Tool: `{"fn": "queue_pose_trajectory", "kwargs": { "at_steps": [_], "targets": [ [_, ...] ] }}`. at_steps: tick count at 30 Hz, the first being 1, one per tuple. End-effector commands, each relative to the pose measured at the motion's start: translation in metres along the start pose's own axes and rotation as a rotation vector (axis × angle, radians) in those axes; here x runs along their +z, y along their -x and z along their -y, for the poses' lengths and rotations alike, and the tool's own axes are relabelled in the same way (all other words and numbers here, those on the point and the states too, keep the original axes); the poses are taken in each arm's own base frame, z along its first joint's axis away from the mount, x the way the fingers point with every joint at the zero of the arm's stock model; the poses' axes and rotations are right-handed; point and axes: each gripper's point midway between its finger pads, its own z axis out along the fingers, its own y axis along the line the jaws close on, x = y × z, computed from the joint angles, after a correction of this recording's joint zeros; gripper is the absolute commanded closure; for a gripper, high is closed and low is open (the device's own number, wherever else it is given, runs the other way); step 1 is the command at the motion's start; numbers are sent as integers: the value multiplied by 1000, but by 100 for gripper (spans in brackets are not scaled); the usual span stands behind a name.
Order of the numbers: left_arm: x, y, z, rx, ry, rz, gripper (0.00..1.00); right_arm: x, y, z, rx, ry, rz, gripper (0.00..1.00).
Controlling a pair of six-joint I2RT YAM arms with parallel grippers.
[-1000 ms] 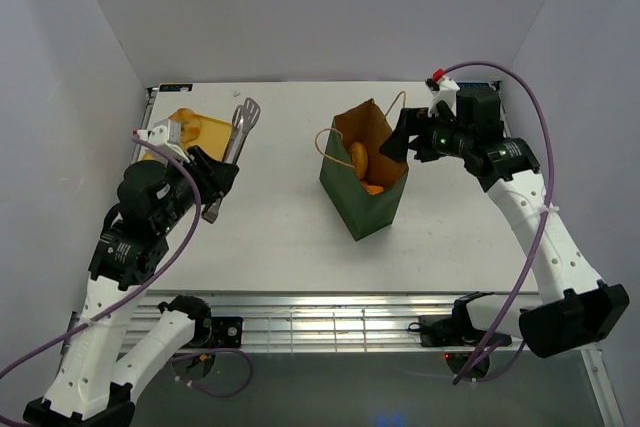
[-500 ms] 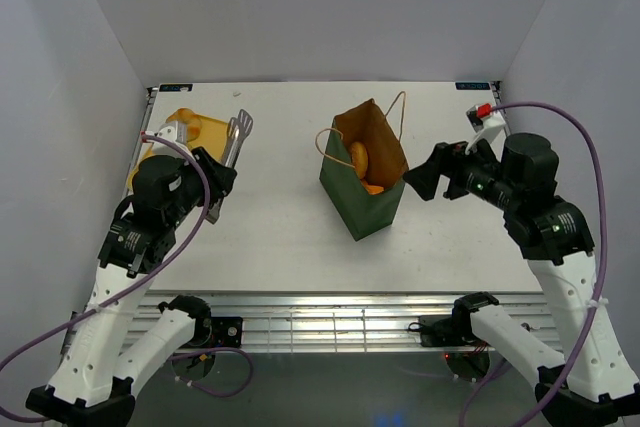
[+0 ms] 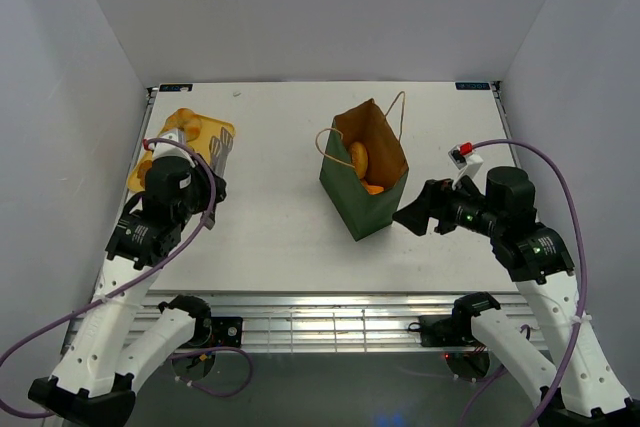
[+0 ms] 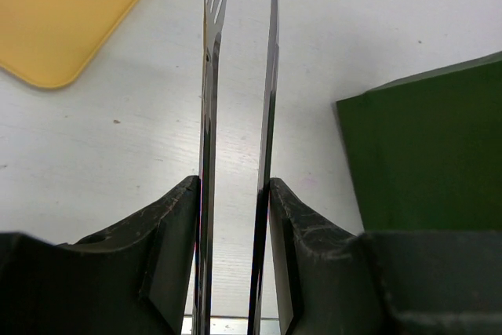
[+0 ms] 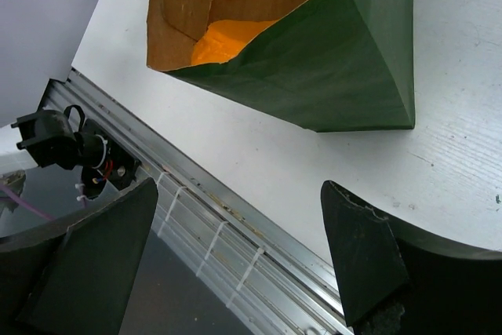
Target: Place the fake bread into the paper bag
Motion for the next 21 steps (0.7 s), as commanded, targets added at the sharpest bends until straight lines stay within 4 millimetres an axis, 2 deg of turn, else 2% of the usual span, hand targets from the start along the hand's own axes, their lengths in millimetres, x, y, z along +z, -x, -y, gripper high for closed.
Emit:
{"fn": "queue_pose_trajectory", "kwargs": {
  "at_steps": [1,5,11,14,15,19,21],
  "targets": [
    [-5,7,-20,23,107,29,51,-2,5,-12,-45,64,34,10],
    [1,3,-31,34,174,17,49,0,-5,-8,-60,67,1,10],
    [28,-1,-48,37,258,-29,48,2,-13,-9,-92,102,-29,10],
    [42,6,-72,15,331,-44,48,3,-15,-10,-114,120,-41,10],
    [43,11,-92,25,389,-43,48,4,-16,-9,-117,118,-45,10],
    [51,19,-143,48,564,-69,48,4,-15,-14,-127,141,-40,10],
    [56,27,-157,35,600,-56,48,2,-15,-20,-125,167,-37,10]
  ]
}}
